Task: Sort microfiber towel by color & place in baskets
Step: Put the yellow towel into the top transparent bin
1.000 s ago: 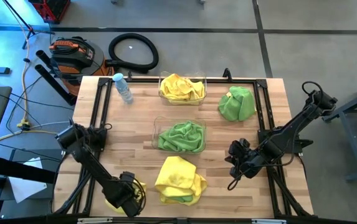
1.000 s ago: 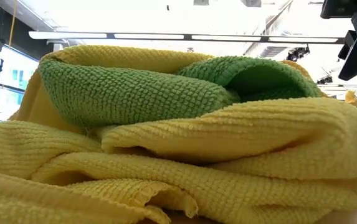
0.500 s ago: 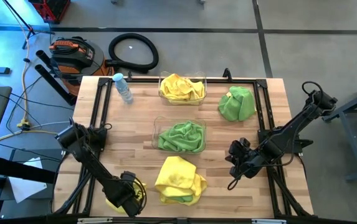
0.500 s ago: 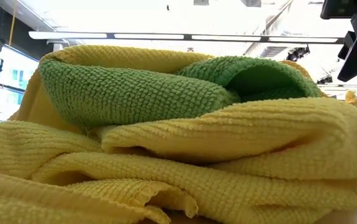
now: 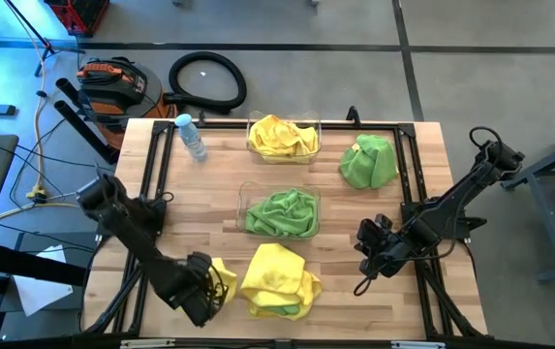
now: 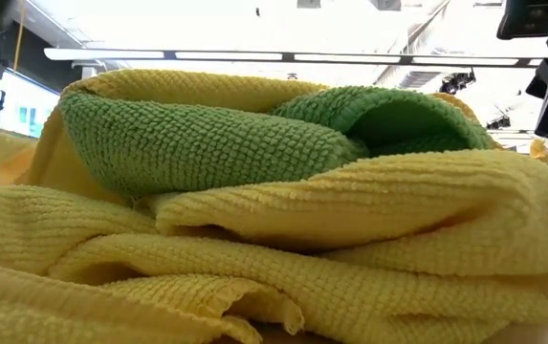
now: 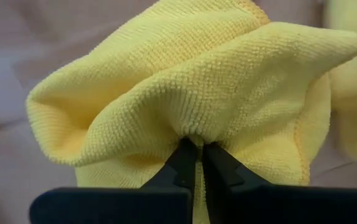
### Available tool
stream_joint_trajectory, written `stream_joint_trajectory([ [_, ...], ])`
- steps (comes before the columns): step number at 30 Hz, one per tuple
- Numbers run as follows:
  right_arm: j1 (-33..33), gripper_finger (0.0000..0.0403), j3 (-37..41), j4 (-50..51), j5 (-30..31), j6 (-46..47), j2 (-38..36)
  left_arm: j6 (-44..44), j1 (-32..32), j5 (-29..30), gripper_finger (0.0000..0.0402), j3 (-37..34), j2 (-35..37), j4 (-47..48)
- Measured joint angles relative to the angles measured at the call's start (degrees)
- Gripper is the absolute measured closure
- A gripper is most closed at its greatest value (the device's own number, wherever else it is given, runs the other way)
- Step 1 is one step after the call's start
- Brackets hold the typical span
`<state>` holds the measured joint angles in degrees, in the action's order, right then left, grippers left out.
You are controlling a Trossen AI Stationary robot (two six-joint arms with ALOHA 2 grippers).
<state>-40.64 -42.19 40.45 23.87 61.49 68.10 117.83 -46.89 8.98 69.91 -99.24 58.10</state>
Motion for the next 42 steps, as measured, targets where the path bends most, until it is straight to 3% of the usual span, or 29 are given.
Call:
stream_joint_trajectory([
  [7, 0.0, 0.0402, 0.0, 0.1, 0.1, -0.3, 0.0, -8.5, 5.7, 7.4, 0.0401, 0.1, 8.6, 5.4],
  [12, 0.0, 0.0402, 0.0, 0.2, 1.0, 0.1, 0.0, -21.1, 12.6, 15.2, 0.0401, 0.1, 15.7, 5.2],
  [17, 0.3, 0.0402, 0.0, 0.1, 3.7, 0.2, 0.0, -40.7, 23.5, 15.7, 0.0401, 0.2, 19.7, 3.3],
  [23, 2.2, 0.0402, 0.0, 0.2, 4.4, 1.8, 0.0, -68.0, 38.4, 13.6, 0.0401, 2.1, 20.4, -7.1],
  [29, 5.0, 0.0402, 0.0, 0.2, 5.1, 3.5, 0.0, -92.4, 52.8, 6.7, 0.0401, 8.0, 17.6, -16.0],
  [33, 7.3, 0.0402, 0.0, 0.8, 5.1, 7.0, 0.0, -105.3, 61.0, 1.7, 0.0401, 14.4, 12.7, -16.0],
  [42, 12.7, 0.0402, 0.0, 0.7, 5.1, 11.2, 0.0, -133.8, 71.1, -4.1, 0.0401, 29.1, -3.5, -15.8],
])
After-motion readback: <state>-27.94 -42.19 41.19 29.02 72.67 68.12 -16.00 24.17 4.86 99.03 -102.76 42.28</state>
